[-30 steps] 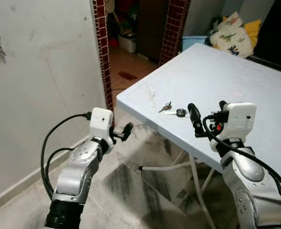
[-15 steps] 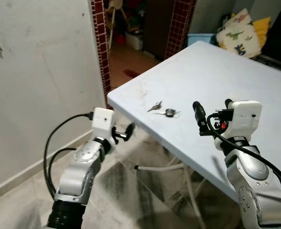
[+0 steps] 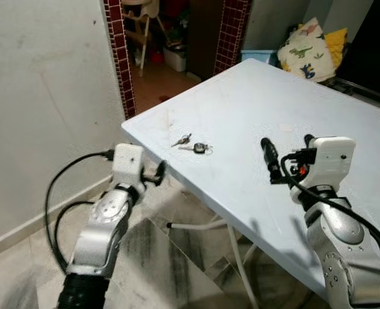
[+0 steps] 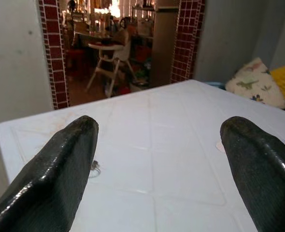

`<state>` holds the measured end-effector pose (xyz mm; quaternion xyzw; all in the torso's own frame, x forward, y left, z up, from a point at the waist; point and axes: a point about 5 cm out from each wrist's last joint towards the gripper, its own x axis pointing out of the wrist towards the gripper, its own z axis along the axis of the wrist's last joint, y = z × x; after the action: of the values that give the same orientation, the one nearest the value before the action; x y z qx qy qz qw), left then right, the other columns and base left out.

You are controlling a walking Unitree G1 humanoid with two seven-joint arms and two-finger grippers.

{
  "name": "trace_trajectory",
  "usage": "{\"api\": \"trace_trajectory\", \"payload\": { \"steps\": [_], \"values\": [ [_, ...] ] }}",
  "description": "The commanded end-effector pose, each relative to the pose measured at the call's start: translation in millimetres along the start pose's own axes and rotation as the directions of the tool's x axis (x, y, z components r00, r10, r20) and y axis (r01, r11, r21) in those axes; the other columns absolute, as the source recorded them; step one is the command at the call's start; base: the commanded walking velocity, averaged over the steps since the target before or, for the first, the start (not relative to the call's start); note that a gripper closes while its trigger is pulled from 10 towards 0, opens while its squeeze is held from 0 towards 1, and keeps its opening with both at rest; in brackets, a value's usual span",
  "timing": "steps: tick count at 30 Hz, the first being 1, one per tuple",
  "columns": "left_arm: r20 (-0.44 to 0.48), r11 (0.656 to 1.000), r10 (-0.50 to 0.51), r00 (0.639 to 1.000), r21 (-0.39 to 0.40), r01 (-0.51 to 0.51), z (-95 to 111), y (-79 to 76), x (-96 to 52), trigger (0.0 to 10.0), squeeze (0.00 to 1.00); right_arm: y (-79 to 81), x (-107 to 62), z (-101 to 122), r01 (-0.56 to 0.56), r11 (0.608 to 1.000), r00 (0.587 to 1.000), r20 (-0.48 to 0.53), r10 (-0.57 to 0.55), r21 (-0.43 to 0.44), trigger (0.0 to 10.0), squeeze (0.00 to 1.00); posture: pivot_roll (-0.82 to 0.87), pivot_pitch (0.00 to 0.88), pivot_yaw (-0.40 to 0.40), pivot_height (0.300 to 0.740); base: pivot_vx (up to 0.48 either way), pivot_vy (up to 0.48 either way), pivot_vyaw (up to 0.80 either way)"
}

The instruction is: Hang keys on a hook

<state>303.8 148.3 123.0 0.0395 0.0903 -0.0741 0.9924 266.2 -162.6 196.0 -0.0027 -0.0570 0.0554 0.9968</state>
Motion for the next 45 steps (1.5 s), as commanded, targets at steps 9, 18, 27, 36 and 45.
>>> {"api": "trace_trajectory", "payload": {
  "steps": [9, 18, 27, 36, 45],
  "values": [
    [-0.050, 1.000, 0.012, 0.999, 0.001, -0.012, -19.6, 2.5, -12.6, 10.0, 0.00, 8.3, 26.9, 5.4, -0.044, 0.999, 0.998, 0.043, 0.044, -0.009, 10.0, 0.00, 0.06, 0.060, -0.058, 0.740, 0.000, 0.000, 0.00],
    [-0.034, 1.000, 0.001, 0.999, -0.010, -0.001, -17.0, -2.2, -15.3, 10.0, 0.00, 29.2, 40.5, 1.3, -0.114, 0.993, 0.992, 0.052, 0.114, -0.005, 10.0, 0.00, 0.07, 0.064, -0.068, 0.740, 0.000, 0.000, 0.29],
    [-0.033, 0.999, -0.033, 0.999, -0.018, 0.032, -16.0, -7.1, -14.6, 10.0, 0.00, 26.2, 38.3, -2.7, -0.088, 0.996, 0.995, 0.050, 0.088, 0.004, 10.0, 0.00, 0.06, 0.067, -0.061, 0.740, 0.000, 0.000, 0.60],
    [-0.029, 0.996, -0.076, 0.997, -0.039, 0.075, -14.0, -13.1, -13.5, 10.0, 0.00, 16.1, 34.1, -1.5, -0.018, 1.000, 0.998, 0.062, 0.018, -0.004, 10.0, 0.00, 0.06, 0.065, -0.061, 0.740, 0.000, 0.000, 0.00],
    [-0.018, 0.993, -0.108, 0.994, -0.046, 0.107, -13.8, -16.5, -14.8, 10.0, 0.00, 13.0, 18.3, -11.4, -0.005, 1.000, 1.000, 0.010, 0.005, -0.013, 10.0, 0.00, 0.06, 0.060, -0.063, 0.740, 0.000, 0.000, 0.00]
  ]
}}
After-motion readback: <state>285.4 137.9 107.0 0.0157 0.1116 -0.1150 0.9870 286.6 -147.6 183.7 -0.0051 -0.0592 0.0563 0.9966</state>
